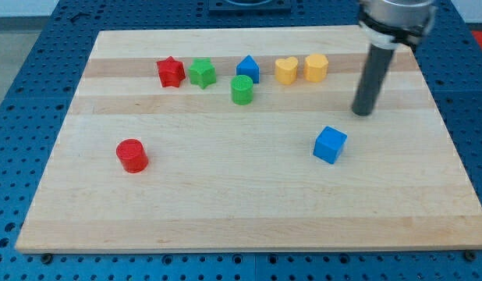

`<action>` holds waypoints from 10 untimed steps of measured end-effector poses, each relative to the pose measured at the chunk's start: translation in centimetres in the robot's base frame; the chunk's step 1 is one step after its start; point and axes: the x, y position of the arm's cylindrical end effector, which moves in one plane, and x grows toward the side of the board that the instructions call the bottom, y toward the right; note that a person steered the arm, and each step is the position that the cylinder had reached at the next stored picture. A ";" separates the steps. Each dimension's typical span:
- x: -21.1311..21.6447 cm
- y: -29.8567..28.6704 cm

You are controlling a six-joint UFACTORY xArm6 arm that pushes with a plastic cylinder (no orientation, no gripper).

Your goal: Move the blue cube to the center

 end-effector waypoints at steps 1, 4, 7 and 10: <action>3.6 1.7; 6.3 -8.0; 6.2 -18.1; 5.5 -21.0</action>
